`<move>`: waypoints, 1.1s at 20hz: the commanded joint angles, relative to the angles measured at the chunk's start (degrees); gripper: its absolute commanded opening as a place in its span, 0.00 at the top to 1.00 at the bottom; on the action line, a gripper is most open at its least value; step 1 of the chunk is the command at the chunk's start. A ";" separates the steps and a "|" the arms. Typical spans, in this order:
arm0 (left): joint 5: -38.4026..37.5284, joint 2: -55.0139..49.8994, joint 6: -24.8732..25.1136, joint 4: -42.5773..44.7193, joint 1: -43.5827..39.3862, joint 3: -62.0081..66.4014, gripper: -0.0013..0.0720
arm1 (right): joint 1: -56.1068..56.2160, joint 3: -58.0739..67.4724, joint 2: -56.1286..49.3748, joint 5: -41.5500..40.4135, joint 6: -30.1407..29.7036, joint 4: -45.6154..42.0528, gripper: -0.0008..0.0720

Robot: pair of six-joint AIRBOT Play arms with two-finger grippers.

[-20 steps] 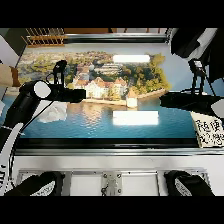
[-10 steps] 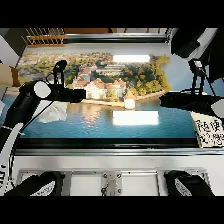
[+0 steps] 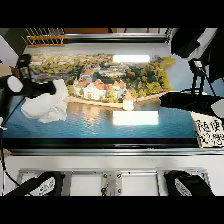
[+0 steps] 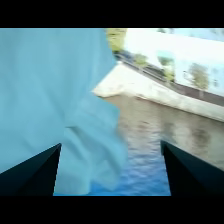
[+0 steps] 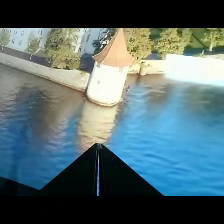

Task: Fold the clothes and pants, and hang the long-sleeved shirts on hangers.

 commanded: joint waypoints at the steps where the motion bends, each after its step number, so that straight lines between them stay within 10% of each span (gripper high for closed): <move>1: 0.33 -3.85 -2.21 2.10 14.16 0.35 0.02 | 0.04 0.00 0.02 0.00 0.00 0.00 0.97; 7: 5.57 -17.81 2.64 -15.26 27.74 0.37 0.02 | 0.04 0.00 0.04 0.00 0.00 0.00 0.97; 13: 5.60 -24.85 3.82 -17.29 24.37 0.37 0.02 | 0.04 0.00 0.02 0.00 0.00 0.00 0.97; 14: 5.64 -24.55 3.82 -17.31 23.19 0.39 0.09 | 0.04 0.00 0.02 0.00 0.00 0.00 0.97; 17: 5.97 -21.29 3.76 -17.35 18.64 0.39 0.97 | 0.04 0.00 0.02 0.00 0.02 0.00 0.97; 22: 4.87 -5.66 5.44 -23.17 5.68 0.37 0.97 | 0.04 0.00 0.02 -0.02 -0.02 -0.26 0.97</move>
